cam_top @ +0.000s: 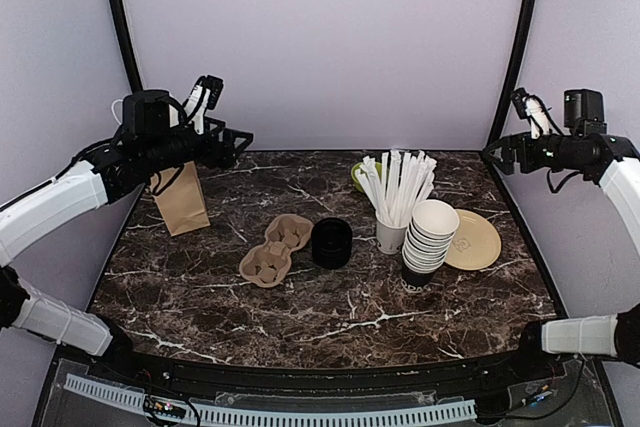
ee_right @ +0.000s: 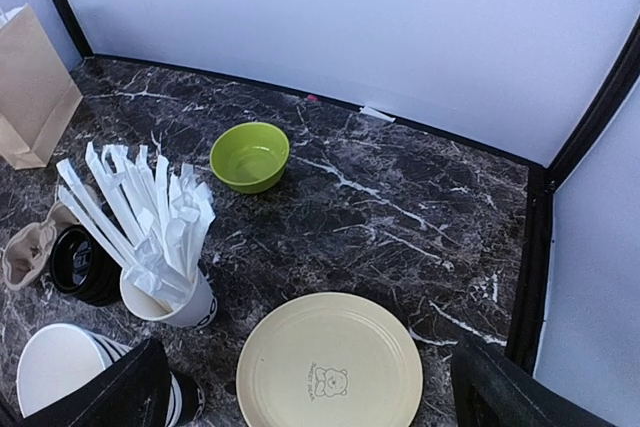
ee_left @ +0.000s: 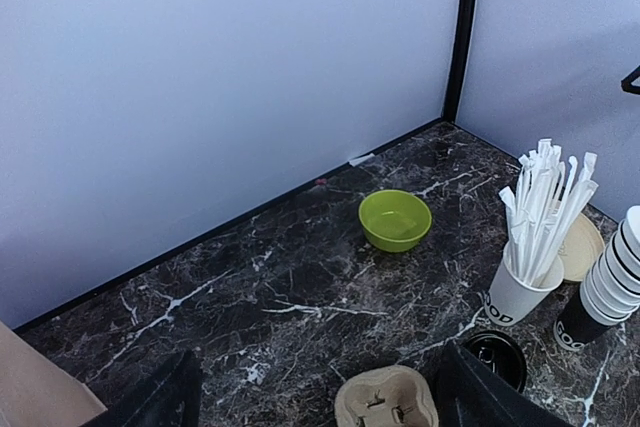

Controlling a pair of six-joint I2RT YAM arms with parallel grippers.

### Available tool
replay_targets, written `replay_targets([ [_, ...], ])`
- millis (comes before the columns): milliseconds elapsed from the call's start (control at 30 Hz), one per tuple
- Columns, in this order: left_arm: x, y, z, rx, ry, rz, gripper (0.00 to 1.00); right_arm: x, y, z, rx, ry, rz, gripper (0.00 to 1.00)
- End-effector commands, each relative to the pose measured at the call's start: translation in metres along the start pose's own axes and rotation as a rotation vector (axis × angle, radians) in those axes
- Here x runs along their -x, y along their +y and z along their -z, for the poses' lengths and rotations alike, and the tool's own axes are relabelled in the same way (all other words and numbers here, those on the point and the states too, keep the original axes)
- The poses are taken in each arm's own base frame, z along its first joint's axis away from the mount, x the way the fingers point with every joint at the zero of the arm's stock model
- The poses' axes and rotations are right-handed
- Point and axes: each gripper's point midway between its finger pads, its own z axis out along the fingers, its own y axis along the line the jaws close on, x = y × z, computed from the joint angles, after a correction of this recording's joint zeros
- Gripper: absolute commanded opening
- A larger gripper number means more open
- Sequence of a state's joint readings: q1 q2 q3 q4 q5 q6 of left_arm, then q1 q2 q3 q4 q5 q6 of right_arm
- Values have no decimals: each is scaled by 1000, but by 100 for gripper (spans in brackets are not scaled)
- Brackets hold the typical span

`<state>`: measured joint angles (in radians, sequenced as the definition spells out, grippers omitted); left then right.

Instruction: Pack the takeout coffee

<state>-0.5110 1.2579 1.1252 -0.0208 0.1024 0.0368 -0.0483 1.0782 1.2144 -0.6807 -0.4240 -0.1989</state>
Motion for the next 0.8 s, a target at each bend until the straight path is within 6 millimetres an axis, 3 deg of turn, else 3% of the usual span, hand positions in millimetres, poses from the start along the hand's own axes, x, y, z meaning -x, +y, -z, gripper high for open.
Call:
replay_targets([
  [0, 5, -16, -2, -84, 1, 32, 83, 4, 21, 1, 130, 22, 111, 99],
  [67, 2, -16, -5, -90, 9, 34, 82, -2, 35, -3, 221, 57, 170, 99],
  [200, -4, -20, -11, -115, 32, 68, 79, -10, 65, -19, 333, 166, 266, 88],
  [400, -18, -48, -14, -244, 108, 91, 72, -26, 100, -37, 477, 310, 345, 48],
  [600, -29, -63, -13, -280, 131, 93, 71, -31, 147, -4, 644, 293, 521, 47],
  [767, -38, -70, -18, -298, 174, 94, 71, -68, 163, -6, 654, 422, 652, 47],
])
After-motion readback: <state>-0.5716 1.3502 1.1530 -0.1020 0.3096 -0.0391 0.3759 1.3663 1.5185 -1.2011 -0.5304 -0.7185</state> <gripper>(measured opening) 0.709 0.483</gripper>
